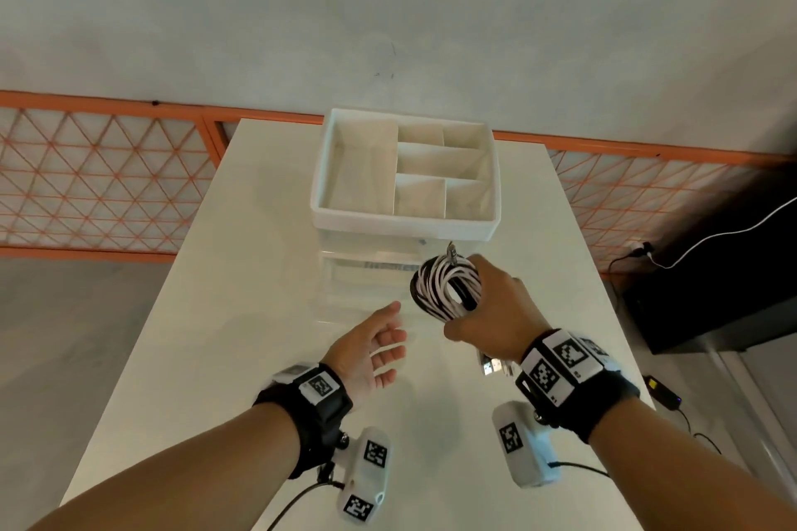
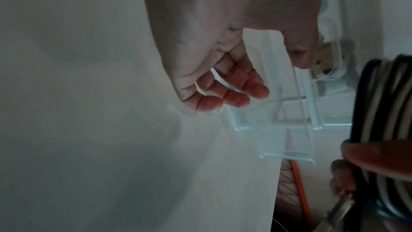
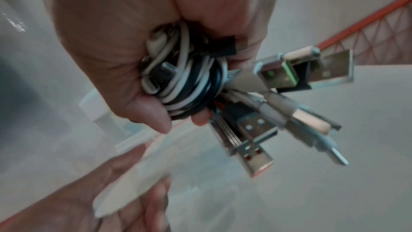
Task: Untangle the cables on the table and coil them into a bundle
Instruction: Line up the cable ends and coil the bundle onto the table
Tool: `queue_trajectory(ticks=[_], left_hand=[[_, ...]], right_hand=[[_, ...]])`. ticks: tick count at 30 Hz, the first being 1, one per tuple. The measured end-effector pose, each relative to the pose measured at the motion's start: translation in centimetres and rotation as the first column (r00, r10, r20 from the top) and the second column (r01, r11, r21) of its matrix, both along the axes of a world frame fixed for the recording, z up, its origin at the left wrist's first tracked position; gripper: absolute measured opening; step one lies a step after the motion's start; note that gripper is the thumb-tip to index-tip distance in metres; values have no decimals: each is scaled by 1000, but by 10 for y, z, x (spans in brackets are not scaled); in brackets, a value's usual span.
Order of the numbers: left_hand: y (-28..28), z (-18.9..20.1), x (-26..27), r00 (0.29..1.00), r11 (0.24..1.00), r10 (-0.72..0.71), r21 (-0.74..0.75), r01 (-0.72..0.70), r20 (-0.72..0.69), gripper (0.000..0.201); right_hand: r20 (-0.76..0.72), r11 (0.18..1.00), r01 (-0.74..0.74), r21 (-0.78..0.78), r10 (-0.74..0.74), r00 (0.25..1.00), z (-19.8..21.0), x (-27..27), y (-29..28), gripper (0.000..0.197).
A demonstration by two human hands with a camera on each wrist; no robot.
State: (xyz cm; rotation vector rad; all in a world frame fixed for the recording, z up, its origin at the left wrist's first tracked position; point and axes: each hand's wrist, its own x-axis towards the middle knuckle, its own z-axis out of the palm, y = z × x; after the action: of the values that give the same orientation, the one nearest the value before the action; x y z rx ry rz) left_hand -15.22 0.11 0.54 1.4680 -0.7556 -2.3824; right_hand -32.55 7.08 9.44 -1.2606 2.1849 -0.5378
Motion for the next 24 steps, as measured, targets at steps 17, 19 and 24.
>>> queue_trajectory(ticks=[17, 19, 24], left_hand=[[-31, 89, 42, 744, 368, -345, -646, 669, 573, 11], [-38, 87, 41, 821, 220, -40, -797, 563, 569, 6], [-36, 60, 31, 841, 9, 78, -844, 536, 535, 31]], right_hand=[[-325, 887, -387, 252, 454, 829, -16, 42, -70, 68], [-296, 863, -414, 291, 493, 819, -19, 42, -77, 68], [-243, 810, -458, 366, 558, 793, -21, 43, -93, 72]])
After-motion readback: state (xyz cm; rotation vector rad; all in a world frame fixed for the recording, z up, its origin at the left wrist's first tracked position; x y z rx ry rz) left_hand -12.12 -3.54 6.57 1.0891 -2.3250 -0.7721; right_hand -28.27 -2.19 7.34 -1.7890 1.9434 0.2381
